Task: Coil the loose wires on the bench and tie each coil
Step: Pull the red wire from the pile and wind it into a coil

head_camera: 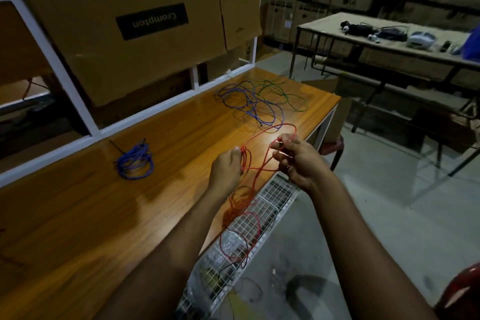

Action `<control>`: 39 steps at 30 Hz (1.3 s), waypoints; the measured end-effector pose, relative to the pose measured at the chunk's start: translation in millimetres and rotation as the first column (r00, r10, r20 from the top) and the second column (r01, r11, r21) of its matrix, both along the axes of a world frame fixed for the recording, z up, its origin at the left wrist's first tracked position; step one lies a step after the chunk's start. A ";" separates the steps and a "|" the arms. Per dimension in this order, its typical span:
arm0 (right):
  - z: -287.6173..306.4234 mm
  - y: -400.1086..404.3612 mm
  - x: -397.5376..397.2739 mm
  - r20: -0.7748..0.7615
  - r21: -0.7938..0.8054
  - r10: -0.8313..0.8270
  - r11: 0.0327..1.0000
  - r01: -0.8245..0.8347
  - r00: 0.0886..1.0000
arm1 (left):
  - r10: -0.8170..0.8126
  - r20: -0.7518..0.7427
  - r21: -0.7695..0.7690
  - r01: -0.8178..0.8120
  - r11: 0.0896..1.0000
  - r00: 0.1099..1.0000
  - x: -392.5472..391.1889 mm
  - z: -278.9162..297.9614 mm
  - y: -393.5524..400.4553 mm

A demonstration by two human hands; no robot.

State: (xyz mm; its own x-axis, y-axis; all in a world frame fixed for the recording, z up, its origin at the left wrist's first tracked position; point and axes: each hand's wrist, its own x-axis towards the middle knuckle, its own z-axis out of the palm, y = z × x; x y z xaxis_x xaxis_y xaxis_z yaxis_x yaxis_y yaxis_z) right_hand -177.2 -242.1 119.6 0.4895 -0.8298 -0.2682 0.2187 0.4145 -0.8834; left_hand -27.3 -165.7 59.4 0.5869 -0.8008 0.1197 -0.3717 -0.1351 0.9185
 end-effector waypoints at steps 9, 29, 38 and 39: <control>-26.7 1.3 -31.2 0.030 -0.157 0.140 0.979 -0.133 0.990 | 0.131 -0.070 -0.005 -0.132 0.991 0.989 1.3 2.2 3.8; -57.9 -5.4 -70.1 -0.608 -0.738 -0.424 0.614 -0.281 0.671 | -0.231 -0.420 -0.172 0.173 0.970 0.878 3.2 42.0 10.6; -36.8 -2.7 -51.6 -0.270 -0.617 -0.395 0.771 0.157 0.878 | -0.488 -0.416 -0.077 0.505 0.860 0.767 -7.3 44.8 23.6; -31.1 -0.1 -49.3 -0.210 -0.571 -0.334 0.805 0.162 0.919 | -0.483 -0.395 -0.072 0.498 0.864 0.781 -8.5 45.2 23.3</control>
State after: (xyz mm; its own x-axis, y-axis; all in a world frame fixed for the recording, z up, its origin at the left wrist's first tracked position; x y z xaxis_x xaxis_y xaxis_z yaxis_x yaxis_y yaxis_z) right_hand -226.5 -242.2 88.4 0.2191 -0.9628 0.1579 -0.0499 -0.1727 -0.9837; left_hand -35.8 -142.4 104.7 0.1051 -0.9924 -0.0645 -0.0118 -0.0661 0.9977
